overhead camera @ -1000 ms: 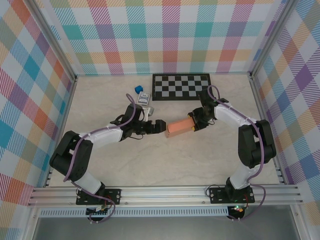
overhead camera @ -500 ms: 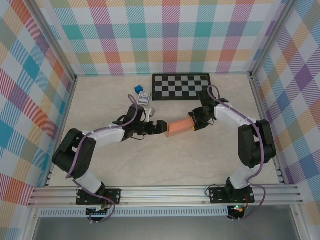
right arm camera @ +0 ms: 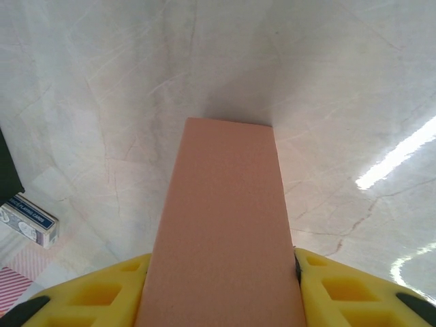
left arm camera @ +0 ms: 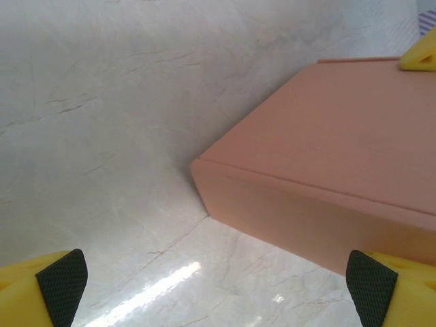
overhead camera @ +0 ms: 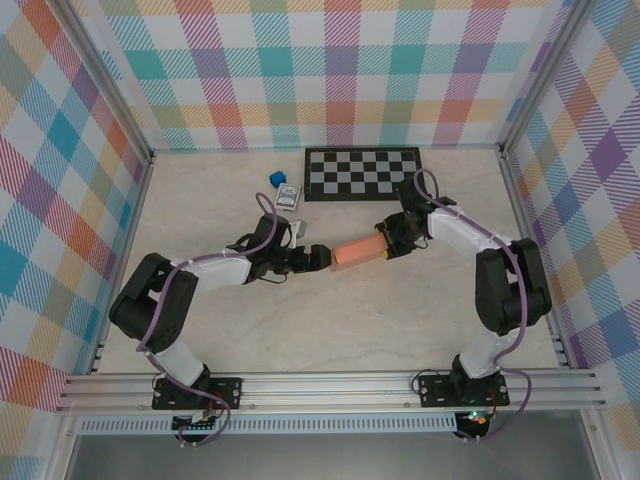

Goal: Fold the paper box

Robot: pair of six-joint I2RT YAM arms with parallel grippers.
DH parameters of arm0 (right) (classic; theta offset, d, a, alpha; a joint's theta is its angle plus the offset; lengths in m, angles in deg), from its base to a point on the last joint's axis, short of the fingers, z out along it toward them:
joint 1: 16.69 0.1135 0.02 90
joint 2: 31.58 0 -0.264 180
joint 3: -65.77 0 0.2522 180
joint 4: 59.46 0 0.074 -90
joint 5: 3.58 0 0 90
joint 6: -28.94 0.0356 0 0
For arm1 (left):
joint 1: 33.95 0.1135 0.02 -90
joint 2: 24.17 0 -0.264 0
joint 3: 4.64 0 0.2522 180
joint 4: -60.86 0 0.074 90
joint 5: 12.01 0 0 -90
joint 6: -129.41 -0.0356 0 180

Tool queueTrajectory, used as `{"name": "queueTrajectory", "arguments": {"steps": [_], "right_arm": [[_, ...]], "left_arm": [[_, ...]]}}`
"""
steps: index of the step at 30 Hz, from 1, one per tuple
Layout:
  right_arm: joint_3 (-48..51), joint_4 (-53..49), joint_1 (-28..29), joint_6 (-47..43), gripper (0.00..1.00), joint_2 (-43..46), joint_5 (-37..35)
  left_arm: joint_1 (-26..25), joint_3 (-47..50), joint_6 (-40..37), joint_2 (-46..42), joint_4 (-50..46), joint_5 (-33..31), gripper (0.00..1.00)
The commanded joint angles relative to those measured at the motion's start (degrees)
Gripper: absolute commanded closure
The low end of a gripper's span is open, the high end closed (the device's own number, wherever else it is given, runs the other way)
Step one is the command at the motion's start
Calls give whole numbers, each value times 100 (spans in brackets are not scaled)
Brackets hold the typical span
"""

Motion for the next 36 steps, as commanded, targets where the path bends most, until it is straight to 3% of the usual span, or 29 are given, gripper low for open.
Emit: {"name": "queueTrajectory", "arguments": {"steps": [1, 6, 8, 10, 12, 13, 16, 20, 23, 27, 31, 36], "right_arm": [[6, -205, 42, -10, 78, -392, -204], [-256, -543, 42, -11, 75, -447, -261], [-399, -809, 41, -7, 75, -460, -283], [-580, -1102, 33, -57, 75, -464, -253], [-775, -1400, 32, -122, 74, -465, -286], [-856, -1534, 30, -171, 73, -465, -332], [-1059, -1830, -35, -341, 73, -491, -329], [-1153, -2051, -140, -638, 68, -499, -208], [-1190, -2197, -193, -856, 67, -508, -137], [-1189, -2233, -271, -1071, 67, -517, -57], [-1248, -2295, -343, -1316, 68, -569, -28], [-1283, -2310, -457, -1540, 68, -665, 27]], "left_arm": [[44, -86, 17, 79, 168, -84, 0], [219, 7, 30, -237, 216, -208, 0], [266, 197, -471, -561, 513, -229, 0], [235, 851, -1470, -1032, 1983, 83, 0], [159, 1335, -2194, -1273, 3261, -403, 0], [172, 1326, -2627, -1243, 3502, -357, 0], [189, 813, -3491, -737, 3060, -60, 0], [299, 647, -3558, -23, 3783, -128, 1], [288, 497, -3716, 221, 3804, 427, 4], [129, 466, -4277, 176, 3566, 691, 7], [71, 508, -4272, -55, 3586, 860, 8], [-187, 325, -4833, -397, 2721, 1098, 8]]}}
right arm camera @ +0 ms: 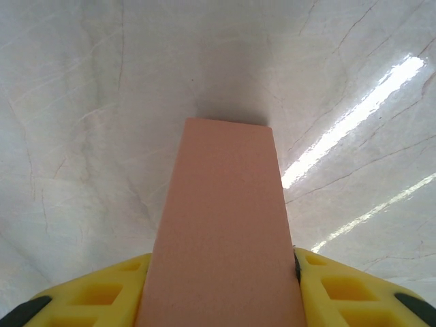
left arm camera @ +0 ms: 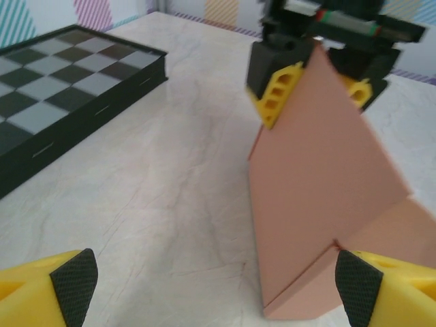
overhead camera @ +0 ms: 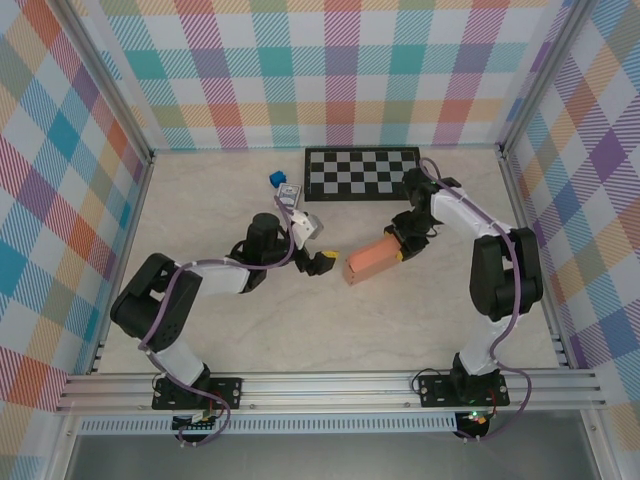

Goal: Fold the paper box

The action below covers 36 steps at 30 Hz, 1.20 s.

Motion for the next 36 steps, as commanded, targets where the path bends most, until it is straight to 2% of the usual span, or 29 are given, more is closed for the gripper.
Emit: {"name": "queueTrajectory", "arguments": {"steps": [1, 10, 14, 21, 30, 34, 36], "right_arm": [[-139, -219, -57, -247, 69, -96, 90], [-163, -159, -55, -159, 69, -182, 168], [-204, -161, -57, -146, 69, -213, 186], [-208, -157, -53, -147, 70, -200, 187], [-208, -148, -57, -203, 71, -253, 221], [-208, -156, -58, -234, 71, -247, 204], [-208, -149, -56, -242, 71, -243, 208]], "left_arm": [[-200, -243, -566, -302, -377, 308, 9], [-619, -396, -822, -182, -575, 271, 21], [-660, -471, -1035, -110, -777, 337, 29], [-713, -576, -1265, 14, -845, 186, 34], [-656, -492, -1733, -165, -1118, 170, 33], [-512, -592, -2164, -420, -1957, 340, 31], [-468, -543, -2342, -497, -2087, 298, 30]]}}
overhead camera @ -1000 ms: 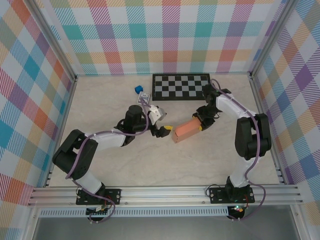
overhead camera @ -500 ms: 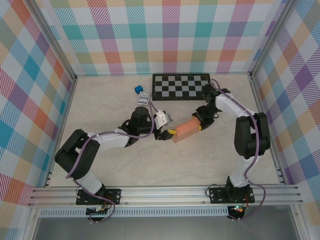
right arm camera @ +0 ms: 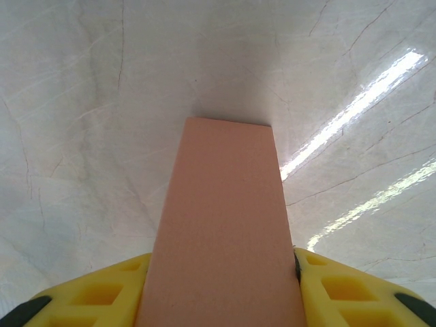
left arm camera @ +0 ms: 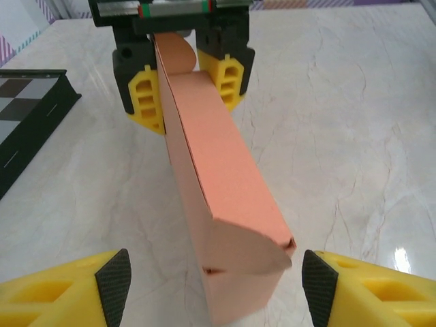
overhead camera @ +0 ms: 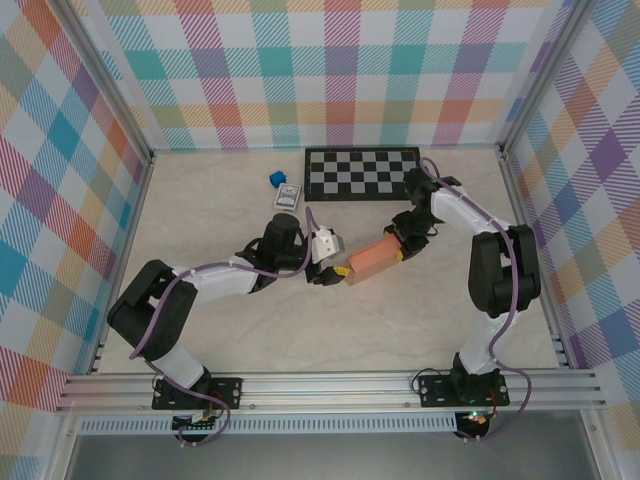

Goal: Fold the paper box

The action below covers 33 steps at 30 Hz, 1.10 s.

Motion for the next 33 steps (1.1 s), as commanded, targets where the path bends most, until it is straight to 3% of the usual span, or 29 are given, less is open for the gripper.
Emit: {"name": "queueTrajectory", "arguments": {"steps": [1, 17, 21, 26, 33], "right_arm": [[-118, -123, -26, -115, 71, -101, 62], [-145, -119, -26, -140, 72, -102, 98], [-119, -107, -26, -141, 72, -102, 105], [-110, -97, -26, -151, 72, -103, 106], [-92, -105, -26, -166, 72, -101, 123]], "left_arm": [[126, -33, -522, -295, -442, 98, 30], [-101, -464, -59, 337, 166, 367, 32], [-135, -510, -70, 397, 121, 432, 35], [-189, -616, -134, 459, -72, 474, 47], [-271, -732, -489, 499, -539, 786, 52]]}}
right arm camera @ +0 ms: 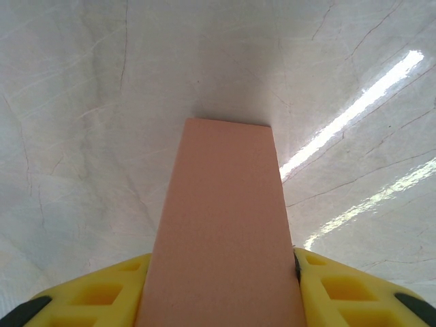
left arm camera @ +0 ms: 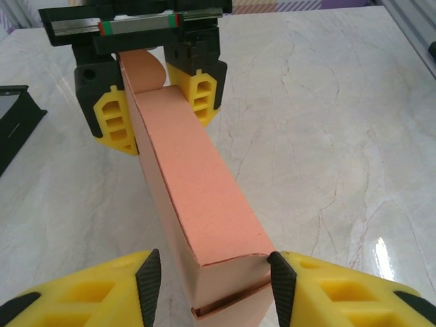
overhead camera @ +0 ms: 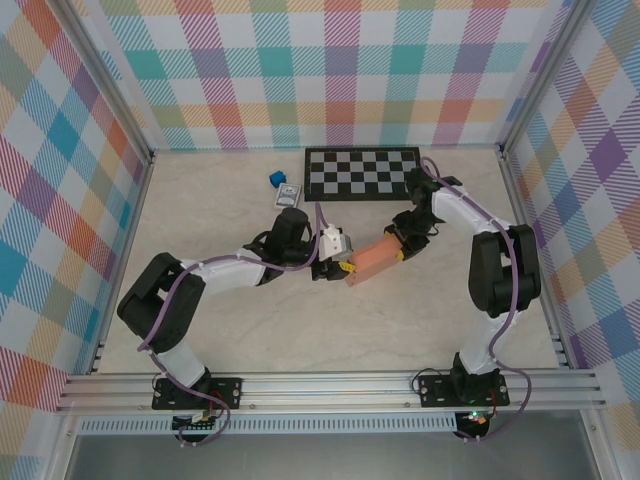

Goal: Fold the paper box

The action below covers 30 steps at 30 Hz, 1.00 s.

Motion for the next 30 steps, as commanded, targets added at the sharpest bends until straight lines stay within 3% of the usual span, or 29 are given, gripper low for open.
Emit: {"name": "queueTrajectory", "arguments": {"steps": [1, 7, 12, 21, 30], "right_arm": [[-79, -89, 2, -68, 72, -86, 82], [-47, -68, 3, -84, 73, -95, 54], [-50, -72, 5, -61, 73, -117, 58], [-42, -59, 9, 27, 73, -122, 30], [229, 416, 26, 205, 74, -55, 57]], "left_arm": [[-134, -159, -375, 59, -276, 336, 53], [-216, 1, -1229, -94, -554, 297, 72], [-445, -11, -1708, -113, -711, 16, 80], [-750, 52, -2071, -112, -674, -279, 80], [-945, 45, -3031, 49, -1411, -674, 80]]}}
